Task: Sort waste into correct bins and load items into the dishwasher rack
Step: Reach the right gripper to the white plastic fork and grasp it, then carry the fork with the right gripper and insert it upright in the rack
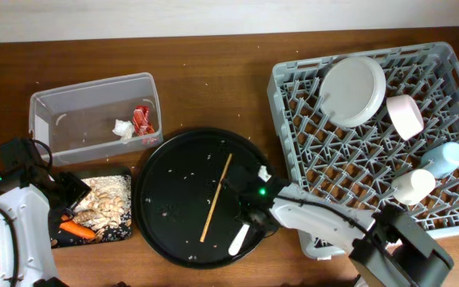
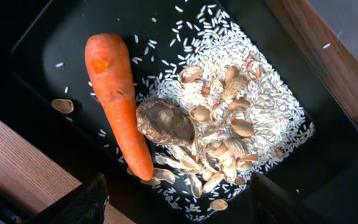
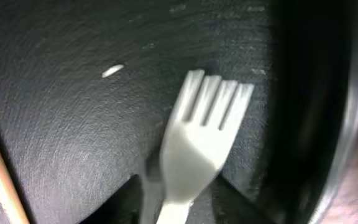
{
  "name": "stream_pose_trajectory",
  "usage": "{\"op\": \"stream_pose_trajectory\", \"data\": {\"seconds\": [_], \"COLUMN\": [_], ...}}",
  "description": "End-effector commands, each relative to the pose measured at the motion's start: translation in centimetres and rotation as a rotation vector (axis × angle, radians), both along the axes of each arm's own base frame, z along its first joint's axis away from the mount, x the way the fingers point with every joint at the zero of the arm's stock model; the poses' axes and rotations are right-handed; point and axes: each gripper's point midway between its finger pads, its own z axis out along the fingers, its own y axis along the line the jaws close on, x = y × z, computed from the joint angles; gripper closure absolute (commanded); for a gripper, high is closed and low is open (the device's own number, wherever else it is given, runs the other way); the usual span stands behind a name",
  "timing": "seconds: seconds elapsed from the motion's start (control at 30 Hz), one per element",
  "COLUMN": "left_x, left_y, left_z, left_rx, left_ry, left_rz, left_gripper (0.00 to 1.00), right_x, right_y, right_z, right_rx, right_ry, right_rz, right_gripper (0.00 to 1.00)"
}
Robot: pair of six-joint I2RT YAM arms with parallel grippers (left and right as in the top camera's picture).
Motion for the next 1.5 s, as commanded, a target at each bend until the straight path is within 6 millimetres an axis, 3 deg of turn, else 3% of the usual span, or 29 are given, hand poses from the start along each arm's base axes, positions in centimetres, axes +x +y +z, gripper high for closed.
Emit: {"op": "stream_pose_trajectory", "data": {"seconds": [0.0, 0.23, 0.4, 0.53, 0.7, 0.83, 0.9, 1.07, 1.13, 1.3, 1.47], "left_x": [0.4, 0.4, 0.3, 0.2, 0.2, 0.2, 0.2, 0.3, 0.2, 0.2, 0.3], "left_y": [0.1, 0.1, 0.1, 0.2, 0.2, 0.2, 0.2, 0.2, 0.2, 0.2, 0.2], "left_z": [0.7, 0.7, 0.7, 0.7, 0.7, 0.7, 0.7, 0.7, 0.7, 0.7, 0.7], "left_rx": [0.008, 0.009, 0.009, 0.013, 0.013, 0.013, 0.013, 0.013, 0.013, 0.012, 0.013], "left_ry": [-0.026, -0.025, -0.022, -0.019, -0.019, -0.019, -0.019, -0.019, -0.019, -0.019, -0.019], "left_rz": [-0.01, -0.01, -0.01, -0.008, -0.008, -0.009, -0.009, -0.008, -0.008, -0.009, -0.009], "left_gripper": [0.28, 0.28, 0.28, 0.28, 0.27, 0.27, 0.27, 0.27, 0.27, 0.27, 0.27], "right_x": [1.4, 1.7, 2.7, 4.4, 7.0, 9.0, 9.7, 8.9, 8.7, 8.2, 7.4], "right_y": [-2.3, -2.1, -1.2, -0.1, -0.4, -2.8, -5.3, -11.6, -13.1, -14.6, -14.8], "right_z": [-1.2, -0.8, 0.8, 4.5, 10.5, 14.8, 16.3, 15.8, 15.6, 14.3, 10.9], "right_rx": [-0.079, -0.072, -0.063, -0.049, -0.036, -0.064, -0.094, -0.164, -0.173, -0.18, -0.18], "right_ry": [-0.028, -0.028, -0.06, -0.117, -0.194, -0.239, -0.221, -0.088, -0.057, -0.016, 0.018], "right_rz": [-0.019, 0.041, 0.138, 0.242, 0.312, 0.398, 0.413, 0.473, 0.479, 0.49, 0.508], "right_gripper": [0.77, 0.86, 0.88, 0.91, 0.91, 0.9, 0.9, 0.9, 0.89, 0.89, 0.89]}}
